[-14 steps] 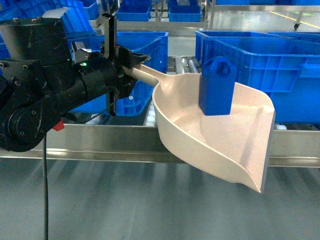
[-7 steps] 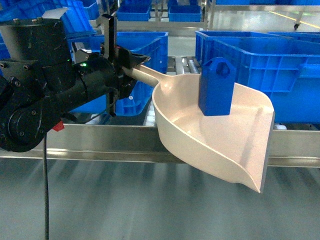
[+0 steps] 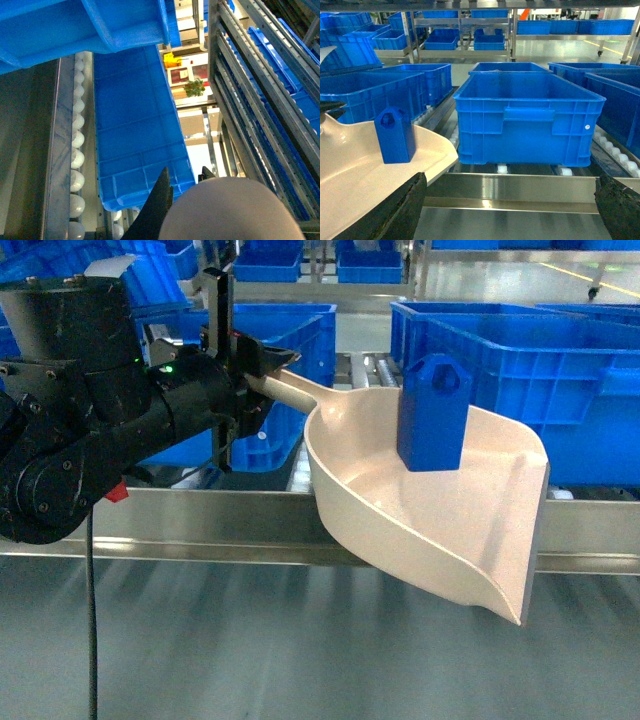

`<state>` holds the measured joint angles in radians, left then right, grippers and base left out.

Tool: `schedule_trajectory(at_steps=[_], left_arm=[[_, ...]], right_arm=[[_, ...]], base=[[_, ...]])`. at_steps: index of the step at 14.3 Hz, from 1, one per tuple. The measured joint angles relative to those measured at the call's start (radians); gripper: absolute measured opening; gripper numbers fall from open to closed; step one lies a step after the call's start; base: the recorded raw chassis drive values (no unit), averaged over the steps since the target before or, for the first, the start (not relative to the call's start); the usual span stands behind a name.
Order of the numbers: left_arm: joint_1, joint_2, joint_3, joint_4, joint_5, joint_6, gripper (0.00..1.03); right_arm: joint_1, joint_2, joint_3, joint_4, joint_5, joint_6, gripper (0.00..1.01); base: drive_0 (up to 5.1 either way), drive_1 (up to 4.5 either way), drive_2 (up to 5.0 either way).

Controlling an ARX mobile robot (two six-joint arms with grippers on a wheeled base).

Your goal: Place part in tray to right shelf

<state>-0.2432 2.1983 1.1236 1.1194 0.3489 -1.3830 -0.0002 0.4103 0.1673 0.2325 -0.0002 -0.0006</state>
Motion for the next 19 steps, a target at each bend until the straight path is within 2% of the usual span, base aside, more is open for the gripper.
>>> schedule_trajectory(at_steps=[19], left_arm=[[0.0, 0.0, 0.0, 0.0, 0.0, 0.0, 0.12]], right_arm=[[0.0, 0.0, 0.0, 0.0, 0.0, 0.0, 0.98]], base=[[0.0, 0.0, 0.0]])
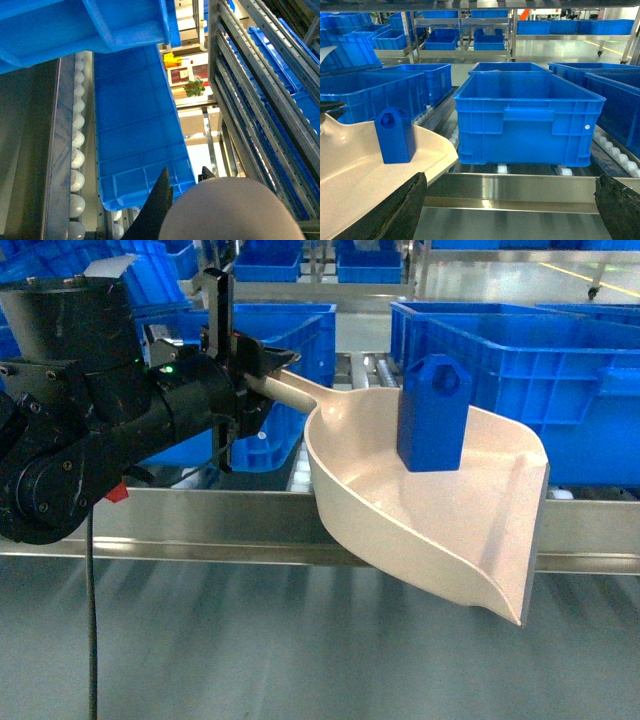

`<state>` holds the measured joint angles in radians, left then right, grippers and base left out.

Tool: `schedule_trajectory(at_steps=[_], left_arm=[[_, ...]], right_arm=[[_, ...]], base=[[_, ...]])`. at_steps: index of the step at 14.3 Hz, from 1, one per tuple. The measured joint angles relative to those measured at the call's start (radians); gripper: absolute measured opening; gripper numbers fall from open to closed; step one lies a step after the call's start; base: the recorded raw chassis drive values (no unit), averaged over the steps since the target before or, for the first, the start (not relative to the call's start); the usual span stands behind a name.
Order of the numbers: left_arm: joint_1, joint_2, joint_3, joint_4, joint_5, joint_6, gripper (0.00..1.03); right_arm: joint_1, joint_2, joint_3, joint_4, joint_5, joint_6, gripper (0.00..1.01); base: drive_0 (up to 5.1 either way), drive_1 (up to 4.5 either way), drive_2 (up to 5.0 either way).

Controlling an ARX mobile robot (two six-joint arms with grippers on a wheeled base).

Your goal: Place part in tray to right shelf

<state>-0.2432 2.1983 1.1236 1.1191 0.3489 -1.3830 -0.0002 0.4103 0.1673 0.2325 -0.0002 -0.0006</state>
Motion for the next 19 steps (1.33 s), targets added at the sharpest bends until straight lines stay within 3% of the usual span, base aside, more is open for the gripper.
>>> schedule_trajectory(at_steps=[12, 13, 14, 15, 17, 19], left_arm=[[0.0, 0.0, 0.0, 0.0, 0.0, 0.0, 0.12], [-0.038, -0.001, -0.023, 0.054, -0.307, -0.01, 0.12], [-0.051, -0.088, -0.089, 0.131, -0.517, -0.055, 0.12], [-0.04, -0.178, -0.121, 0.11, -0.552, -0.048, 0.12], [-0.019, -0.316, -0.127, 0.013, -0.566, 0.008, 0.12], [0.008, -0.417, -0.063, -0.132, -0.621, 0.047, 0.12]], right_arm=[[0.0, 0.0, 0.0, 0.0, 0.0, 0.0, 0.98], [0.0, 0.0, 0.0, 0.0, 0.0, 0.0, 0.98], [0.0, 0.0, 0.0, 0.0, 0.0, 0.0, 0.98], [0.0, 0.0, 0.0, 0.0, 0.0, 0.0, 0.98], [0.0, 0.0, 0.0, 0.0, 0.0, 0.0, 0.98], [0.0, 0.0, 0.0, 0.0, 0.0, 0.0, 0.98]], base=[[0.0, 0.0, 0.0], [0.0, 0.0, 0.0], [0.0, 0.0, 0.0], [0.0, 0.0, 0.0], [0.0, 0.0, 0.0], [0.0, 0.0, 0.0]])
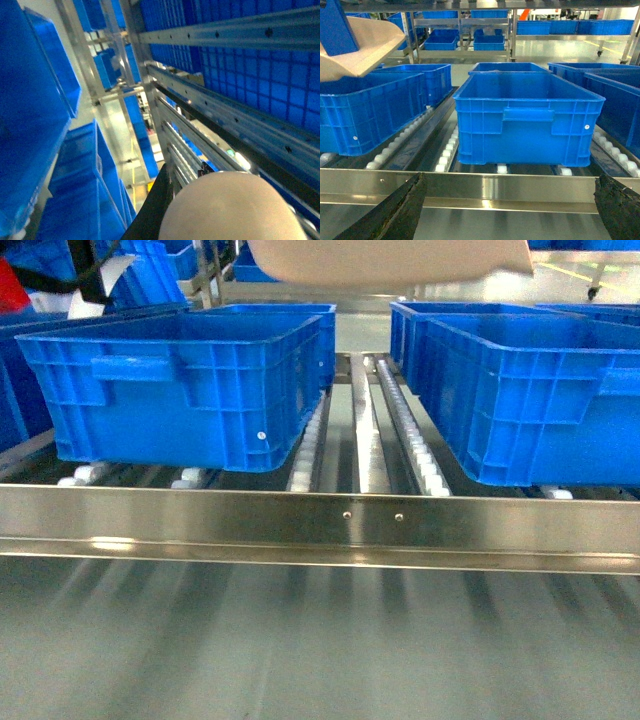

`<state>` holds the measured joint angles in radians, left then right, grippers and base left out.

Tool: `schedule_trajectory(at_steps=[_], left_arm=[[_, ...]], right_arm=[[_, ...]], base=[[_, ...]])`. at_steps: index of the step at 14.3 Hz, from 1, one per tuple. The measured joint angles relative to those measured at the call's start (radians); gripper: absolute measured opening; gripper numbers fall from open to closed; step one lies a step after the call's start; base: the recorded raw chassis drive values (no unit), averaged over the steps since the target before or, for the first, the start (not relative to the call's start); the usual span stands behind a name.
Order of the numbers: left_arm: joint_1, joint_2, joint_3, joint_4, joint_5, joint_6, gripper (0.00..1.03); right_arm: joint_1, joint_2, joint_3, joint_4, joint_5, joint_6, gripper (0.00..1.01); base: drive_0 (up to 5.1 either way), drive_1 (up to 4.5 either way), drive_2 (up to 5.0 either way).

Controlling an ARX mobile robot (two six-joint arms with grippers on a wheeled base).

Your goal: Place part in tray to right shelf

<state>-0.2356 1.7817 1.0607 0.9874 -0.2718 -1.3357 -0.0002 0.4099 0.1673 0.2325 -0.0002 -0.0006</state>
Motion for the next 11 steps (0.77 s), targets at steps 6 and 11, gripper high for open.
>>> schedule_trajectory(at_steps=[6, 11], left_arm=[[0.179, -0.188, 0.034, -0.266, -0.513, 0.286, 0.12], [0.195, -0.272, 0.005, -0.209, -0.583, 0.572, 0.12]], right_arm=[[0.0, 0.0, 0.0, 0.0, 0.0, 0.0, 0.98], [0.0, 0.0, 0.0, 0.0, 0.0, 0.0, 0.98]], base=[[0.0, 0.0, 0.0], [0.0, 0.0, 0.0]])
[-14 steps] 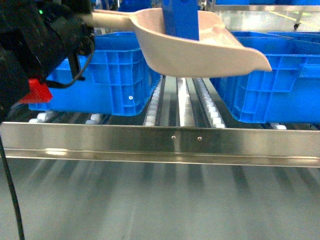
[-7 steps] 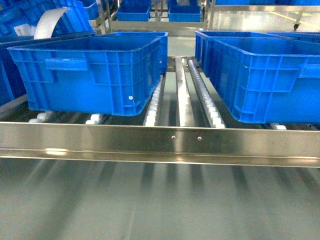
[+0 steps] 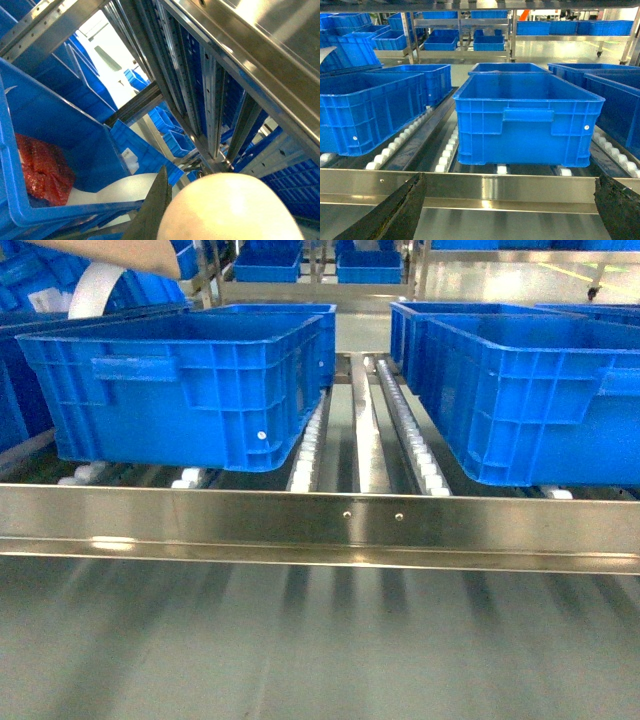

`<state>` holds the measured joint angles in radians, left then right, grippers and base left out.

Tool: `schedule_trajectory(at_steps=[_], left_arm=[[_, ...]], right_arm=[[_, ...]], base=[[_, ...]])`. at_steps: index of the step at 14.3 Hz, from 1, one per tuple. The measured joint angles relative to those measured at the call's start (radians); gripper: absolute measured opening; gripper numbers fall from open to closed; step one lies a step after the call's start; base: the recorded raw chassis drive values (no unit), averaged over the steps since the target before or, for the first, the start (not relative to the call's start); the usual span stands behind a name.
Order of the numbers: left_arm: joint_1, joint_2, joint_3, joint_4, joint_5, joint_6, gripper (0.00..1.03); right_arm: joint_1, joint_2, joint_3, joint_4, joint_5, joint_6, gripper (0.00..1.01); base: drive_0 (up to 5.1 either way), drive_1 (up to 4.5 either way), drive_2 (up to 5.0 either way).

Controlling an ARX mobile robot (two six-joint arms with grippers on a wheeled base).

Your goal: Place part in tray to right shelf

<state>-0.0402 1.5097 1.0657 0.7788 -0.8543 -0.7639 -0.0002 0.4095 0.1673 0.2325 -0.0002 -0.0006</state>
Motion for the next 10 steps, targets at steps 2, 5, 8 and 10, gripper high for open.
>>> schedule_trajectory(at_steps=[2, 5, 8, 10], left_arm=[[-0.004, 0.008, -0.003, 0.005, 0.005, 0.041, 0.12], [-0.006, 0.009, -0.002, 0.001, 0.021, 0.037, 0.12], [-0.021, 0.027, 0.018, 0.069, 0.08, 0.03, 0.12], [-0.047, 0.069, 0.047, 0.203, 0.17, 0.011, 0.12]], right_arm=[[0.0, 0.0, 0.0, 0.0, 0.0, 0.0, 0.98], [0.0, 0.0, 0.0, 0.0, 0.0, 0.0, 0.98], [0.0, 0.0, 0.0, 0.0, 0.0, 0.0, 0.98], [0.0, 0.0, 0.0, 0.0, 0.0, 0.0, 0.98]], base=[[0.0, 0.0, 0.0], [0.0, 0.0, 0.0], [0.0, 0.0, 0.0], [0.0, 0.0, 0.0]])
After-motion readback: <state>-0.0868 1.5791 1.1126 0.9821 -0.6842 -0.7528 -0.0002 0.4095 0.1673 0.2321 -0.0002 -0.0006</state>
